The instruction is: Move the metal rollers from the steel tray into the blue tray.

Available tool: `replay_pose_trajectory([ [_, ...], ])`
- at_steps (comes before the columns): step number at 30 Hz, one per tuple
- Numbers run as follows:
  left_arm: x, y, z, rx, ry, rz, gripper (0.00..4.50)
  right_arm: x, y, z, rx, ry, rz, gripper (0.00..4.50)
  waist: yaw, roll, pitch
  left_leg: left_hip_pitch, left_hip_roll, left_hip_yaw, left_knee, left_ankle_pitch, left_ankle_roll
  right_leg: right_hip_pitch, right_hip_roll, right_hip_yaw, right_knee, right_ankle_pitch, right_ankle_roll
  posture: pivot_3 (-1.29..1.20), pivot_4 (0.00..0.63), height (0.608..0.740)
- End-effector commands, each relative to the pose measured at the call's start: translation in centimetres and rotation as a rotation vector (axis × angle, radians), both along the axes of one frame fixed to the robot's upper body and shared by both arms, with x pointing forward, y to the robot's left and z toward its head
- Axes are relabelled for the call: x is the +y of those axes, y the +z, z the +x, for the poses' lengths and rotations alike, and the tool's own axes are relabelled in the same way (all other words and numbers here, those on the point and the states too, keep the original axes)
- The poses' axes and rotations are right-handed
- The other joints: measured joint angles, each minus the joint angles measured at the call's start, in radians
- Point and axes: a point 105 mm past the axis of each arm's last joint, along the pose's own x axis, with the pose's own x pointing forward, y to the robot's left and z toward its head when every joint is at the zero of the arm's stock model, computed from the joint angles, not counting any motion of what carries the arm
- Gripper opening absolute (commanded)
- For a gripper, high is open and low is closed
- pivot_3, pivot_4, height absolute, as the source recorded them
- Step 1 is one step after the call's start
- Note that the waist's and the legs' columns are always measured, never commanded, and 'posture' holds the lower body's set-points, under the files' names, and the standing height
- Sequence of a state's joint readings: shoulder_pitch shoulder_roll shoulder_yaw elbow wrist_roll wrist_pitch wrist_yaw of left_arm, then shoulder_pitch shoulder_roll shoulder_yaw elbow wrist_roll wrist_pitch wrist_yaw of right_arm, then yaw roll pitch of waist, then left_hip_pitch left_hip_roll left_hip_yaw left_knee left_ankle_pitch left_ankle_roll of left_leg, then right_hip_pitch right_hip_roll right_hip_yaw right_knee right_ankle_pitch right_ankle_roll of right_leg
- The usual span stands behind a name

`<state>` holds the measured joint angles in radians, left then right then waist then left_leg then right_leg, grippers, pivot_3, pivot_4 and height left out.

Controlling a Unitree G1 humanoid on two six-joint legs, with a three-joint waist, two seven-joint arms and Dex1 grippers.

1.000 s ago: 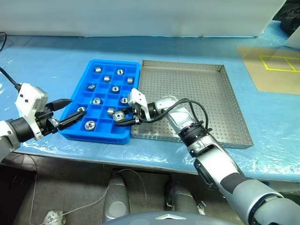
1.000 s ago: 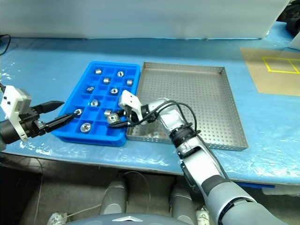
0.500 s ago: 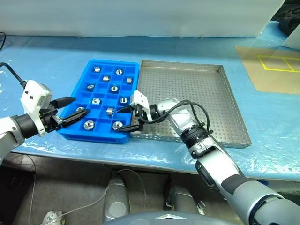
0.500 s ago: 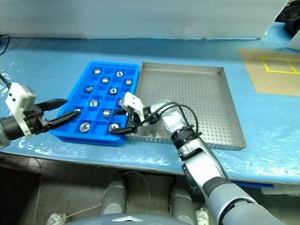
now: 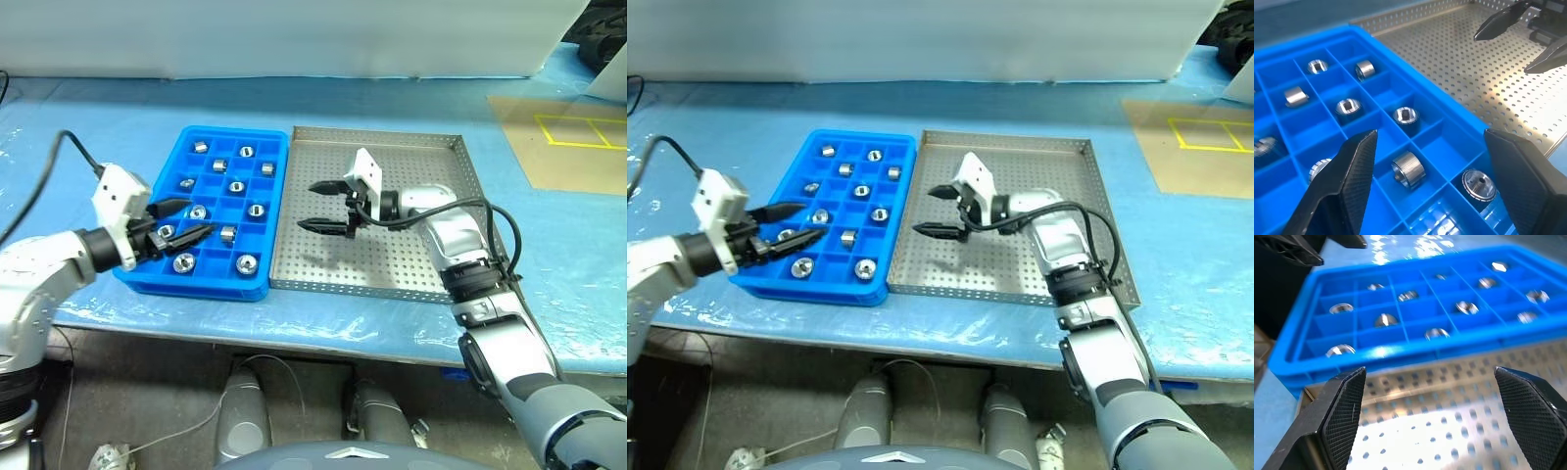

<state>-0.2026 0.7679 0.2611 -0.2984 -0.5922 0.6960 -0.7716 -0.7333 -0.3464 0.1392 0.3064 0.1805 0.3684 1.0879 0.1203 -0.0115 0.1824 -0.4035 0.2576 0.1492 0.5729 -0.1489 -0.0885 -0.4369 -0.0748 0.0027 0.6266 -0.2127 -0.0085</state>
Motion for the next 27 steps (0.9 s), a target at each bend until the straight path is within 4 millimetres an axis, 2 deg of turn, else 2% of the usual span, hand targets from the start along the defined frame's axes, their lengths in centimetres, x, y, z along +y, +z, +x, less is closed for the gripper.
replay_pose_trajectory([
  [1,-0.8,0.4,1.3,-0.056,-0.017,-0.004,3.71,-0.4,2.4,-0.4,-0.066,-0.043,0.053,4.34,-0.002,0.000,0.000,0.000,0.000,0.000,0.000,0.000,0.000,0.000,0.000,0.000,0.001,0.000,0.000,0.00,0.150,0.740],
  [7,-1.8,0.6,3.5,-0.112,-0.047,-0.010,3.71,-1.5,2.9,-0.3,-0.109,-0.124,0.026,4.34,-0.024,0.000,0.000,0.001,-0.001,0.000,0.002,0.001,-0.001,0.001,0.000,0.001,0.003,0.000,0.000,-0.09,0.150,0.740],
  [13,-2.4,1.3,4.7,-0.143,-0.076,-0.023,3.71,-2.1,3.8,-0.5,-0.126,-0.143,0.031,4.34,-0.041,0.000,0.000,0.003,-0.001,0.000,0.003,0.001,-0.001,0.000,0.000,0.002,0.007,0.000,0.000,-0.13,0.150,0.740],
  [27,-2.7,1.6,4.5,-0.151,-0.085,-0.020,3.71,-1.3,3.4,-1.1,-0.108,-0.125,0.034,4.34,-0.052,0.000,0.000,0.005,-0.001,0.000,0.004,0.002,-0.002,0.001,0.000,0.003,0.011,0.000,-0.001,-0.10,0.150,0.740],
])
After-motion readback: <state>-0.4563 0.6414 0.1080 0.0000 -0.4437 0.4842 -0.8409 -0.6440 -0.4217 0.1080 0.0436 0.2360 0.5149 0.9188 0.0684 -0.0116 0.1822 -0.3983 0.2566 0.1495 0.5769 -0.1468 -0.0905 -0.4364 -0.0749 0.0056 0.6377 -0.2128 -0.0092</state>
